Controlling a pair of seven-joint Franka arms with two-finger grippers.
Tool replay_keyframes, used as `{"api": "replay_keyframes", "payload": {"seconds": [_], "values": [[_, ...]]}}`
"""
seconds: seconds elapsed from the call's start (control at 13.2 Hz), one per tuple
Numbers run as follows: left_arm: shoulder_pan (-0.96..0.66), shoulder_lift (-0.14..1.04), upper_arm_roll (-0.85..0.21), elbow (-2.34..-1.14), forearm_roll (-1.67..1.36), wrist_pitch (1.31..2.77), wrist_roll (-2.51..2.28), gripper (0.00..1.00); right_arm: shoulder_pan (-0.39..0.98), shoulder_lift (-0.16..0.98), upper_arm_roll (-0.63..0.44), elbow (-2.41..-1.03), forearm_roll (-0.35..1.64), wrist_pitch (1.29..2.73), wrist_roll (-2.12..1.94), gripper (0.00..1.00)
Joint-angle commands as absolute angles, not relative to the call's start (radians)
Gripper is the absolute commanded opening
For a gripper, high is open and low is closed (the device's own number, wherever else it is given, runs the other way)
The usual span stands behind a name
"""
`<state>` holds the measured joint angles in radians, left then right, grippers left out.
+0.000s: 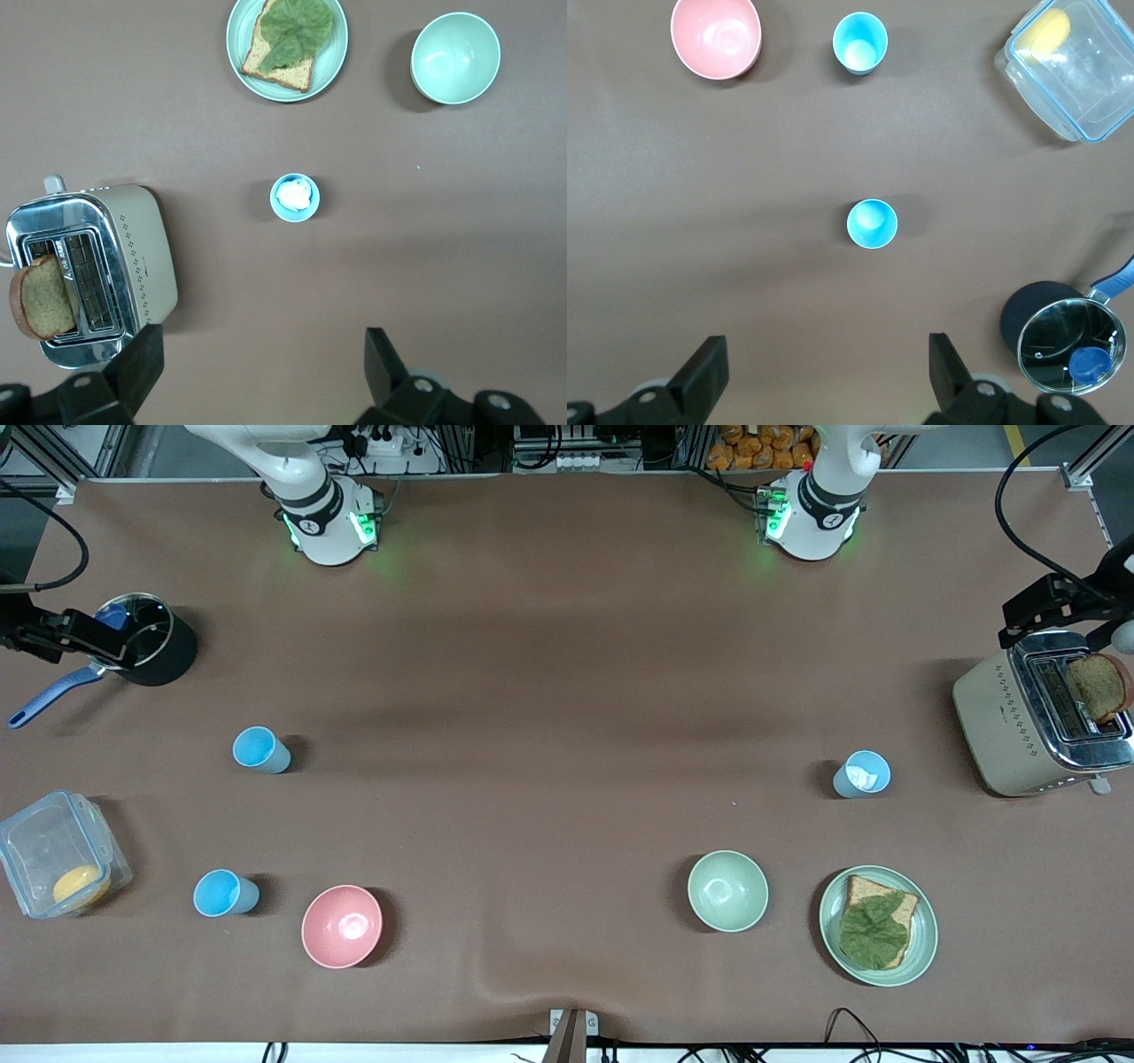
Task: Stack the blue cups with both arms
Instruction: 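Reach the right gripper to a blue cup while the left gripper reaches another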
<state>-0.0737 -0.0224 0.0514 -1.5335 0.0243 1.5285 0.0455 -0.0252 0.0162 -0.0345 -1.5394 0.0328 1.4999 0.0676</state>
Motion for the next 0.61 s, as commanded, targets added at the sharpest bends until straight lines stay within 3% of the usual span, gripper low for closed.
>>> {"api": "replay_keyframes", "payload": {"seconds": [0.0, 0.23, 0.53], "values": [[-0.069, -0.021, 0.049, -1.516, 0.034, 1.516, 0.061, 1.0, -0.02, 0.009, -0.04, -1.546, 0.028, 1.496, 0.069, 1.0], [-0.069, 0.007, 0.049, -1.516, 0.055, 1.516, 0.067, 1.0, -0.018, 0.009, -0.04, -1.546, 0.028, 1.491, 0.071, 1.0], [-0.017, 0.175, 0.048, -1.548, 0.037, 1.623, 0.052, 1.0, -0.025, 0.012, -0.035, -1.548, 0.028, 1.491, 0.069, 1.0]]}}
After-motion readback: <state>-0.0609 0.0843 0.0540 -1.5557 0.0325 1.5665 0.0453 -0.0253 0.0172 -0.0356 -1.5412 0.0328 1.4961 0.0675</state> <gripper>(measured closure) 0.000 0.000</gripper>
